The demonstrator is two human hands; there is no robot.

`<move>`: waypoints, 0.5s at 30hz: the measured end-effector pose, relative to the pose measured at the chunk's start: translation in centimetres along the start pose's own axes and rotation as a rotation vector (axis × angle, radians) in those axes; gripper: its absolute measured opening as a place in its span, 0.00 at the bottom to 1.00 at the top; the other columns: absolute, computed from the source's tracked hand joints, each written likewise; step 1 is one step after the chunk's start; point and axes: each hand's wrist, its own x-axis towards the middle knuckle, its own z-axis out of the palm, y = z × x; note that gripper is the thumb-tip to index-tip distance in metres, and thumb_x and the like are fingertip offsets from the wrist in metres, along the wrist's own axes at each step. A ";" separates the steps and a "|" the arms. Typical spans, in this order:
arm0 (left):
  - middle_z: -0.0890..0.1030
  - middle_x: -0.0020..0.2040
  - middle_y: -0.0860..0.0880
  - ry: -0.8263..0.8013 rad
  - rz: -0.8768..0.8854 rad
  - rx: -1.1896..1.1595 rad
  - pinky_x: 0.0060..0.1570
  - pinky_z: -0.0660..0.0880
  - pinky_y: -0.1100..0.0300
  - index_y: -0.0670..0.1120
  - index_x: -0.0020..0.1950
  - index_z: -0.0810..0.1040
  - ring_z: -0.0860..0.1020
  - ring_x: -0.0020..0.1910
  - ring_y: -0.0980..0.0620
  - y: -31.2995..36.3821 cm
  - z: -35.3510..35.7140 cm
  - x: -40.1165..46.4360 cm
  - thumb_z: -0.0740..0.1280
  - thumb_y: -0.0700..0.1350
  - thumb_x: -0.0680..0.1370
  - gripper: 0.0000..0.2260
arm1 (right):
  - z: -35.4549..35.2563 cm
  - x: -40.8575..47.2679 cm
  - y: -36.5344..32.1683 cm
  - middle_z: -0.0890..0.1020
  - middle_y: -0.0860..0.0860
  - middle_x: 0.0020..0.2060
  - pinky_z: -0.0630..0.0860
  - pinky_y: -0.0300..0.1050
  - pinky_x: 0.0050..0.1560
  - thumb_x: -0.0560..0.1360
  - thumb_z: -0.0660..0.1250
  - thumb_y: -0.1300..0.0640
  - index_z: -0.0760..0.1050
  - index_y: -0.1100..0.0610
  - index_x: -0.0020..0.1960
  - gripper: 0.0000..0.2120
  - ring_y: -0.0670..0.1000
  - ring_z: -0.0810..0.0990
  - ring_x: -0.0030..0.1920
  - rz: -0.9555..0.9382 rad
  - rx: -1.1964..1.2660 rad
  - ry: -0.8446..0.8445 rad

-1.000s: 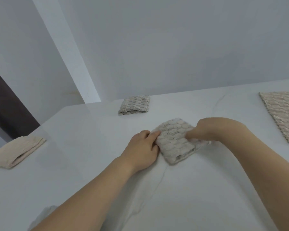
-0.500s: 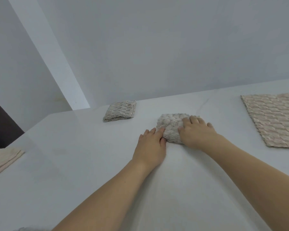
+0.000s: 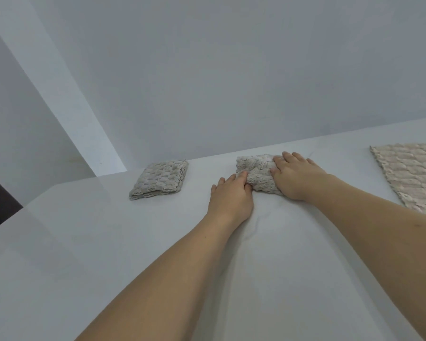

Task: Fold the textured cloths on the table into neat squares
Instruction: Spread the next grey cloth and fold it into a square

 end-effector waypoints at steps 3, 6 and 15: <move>0.62 0.78 0.50 -0.008 -0.020 -0.016 0.75 0.49 0.42 0.52 0.80 0.56 0.55 0.78 0.39 0.5 0.3 2.1 0.50 0.49 0.84 0.22 | -0.2 1.9 1.0 0.52 0.53 0.78 0.47 0.55 0.76 0.82 0.43 0.46 0.51 0.55 0.79 0.27 0.54 0.49 0.78 0.004 -0.045 0.017; 0.62 0.78 0.50 -0.020 -0.045 -0.036 0.75 0.46 0.39 0.52 0.79 0.57 0.54 0.78 0.40 1.3 0.5 3.9 0.49 0.50 0.84 0.22 | -0.6 4.0 2.1 0.56 0.56 0.77 0.50 0.57 0.75 0.82 0.44 0.47 0.56 0.58 0.77 0.27 0.56 0.53 0.77 0.043 -0.130 0.126; 0.72 0.64 0.44 0.216 0.016 -0.019 0.62 0.69 0.48 0.45 0.55 0.76 0.71 0.62 0.40 2.2 2.0 6.2 0.57 0.47 0.79 0.11 | -0.1 5.7 3.5 0.80 0.56 0.54 0.73 0.50 0.52 0.80 0.52 0.52 0.77 0.56 0.51 0.16 0.59 0.77 0.56 0.014 0.055 0.340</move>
